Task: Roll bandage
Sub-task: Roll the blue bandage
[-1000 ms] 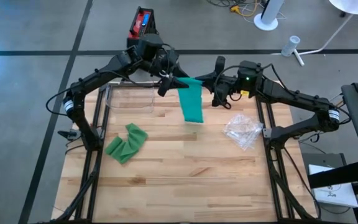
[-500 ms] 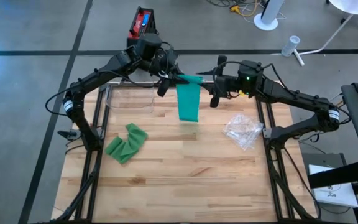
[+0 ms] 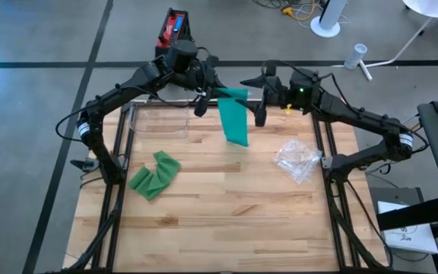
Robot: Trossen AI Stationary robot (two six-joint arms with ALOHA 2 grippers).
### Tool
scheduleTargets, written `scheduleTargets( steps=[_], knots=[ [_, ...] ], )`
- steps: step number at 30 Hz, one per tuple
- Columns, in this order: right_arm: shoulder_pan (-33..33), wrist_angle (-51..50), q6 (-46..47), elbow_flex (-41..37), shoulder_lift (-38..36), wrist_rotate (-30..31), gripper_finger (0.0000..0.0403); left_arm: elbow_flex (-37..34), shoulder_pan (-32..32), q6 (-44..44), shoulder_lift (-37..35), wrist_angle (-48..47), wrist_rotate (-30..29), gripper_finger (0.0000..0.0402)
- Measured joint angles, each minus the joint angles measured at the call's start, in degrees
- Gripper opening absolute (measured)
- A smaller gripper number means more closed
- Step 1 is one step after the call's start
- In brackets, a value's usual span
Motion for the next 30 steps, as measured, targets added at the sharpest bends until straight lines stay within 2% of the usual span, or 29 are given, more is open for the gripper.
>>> scheduleTargets(
  steps=[7, 18, 26, 30],
  knots=[
    [-1.7, -1.1, 5.9, 0.0, 0.0, -2.7, 0.0237, 0.0, -0.3, 4.8, 0.0, 0.4, 1.4, 0.0018],
    [-1.9, -1.1, 3.1, 0.0, 0.2, -4.1, 0.0170, 0.0, -0.8, 5.3, 0.0, 2.5, 1.8, 0.0022],
    [-1.9, -0.7, -1.0, 0.0, 0.2, -4.0, 0.0087, 0.0, -0.8, 4.8, 0.0, 3.3, 1.9, 0.0023],
    [-1.9, -0.4, -1.6, 0.1, 0.1, -3.6, 0.0039, -0.1, -0.8, -0.8, 0.0, 6.0, 2.0, 0.0044]
  ],
)
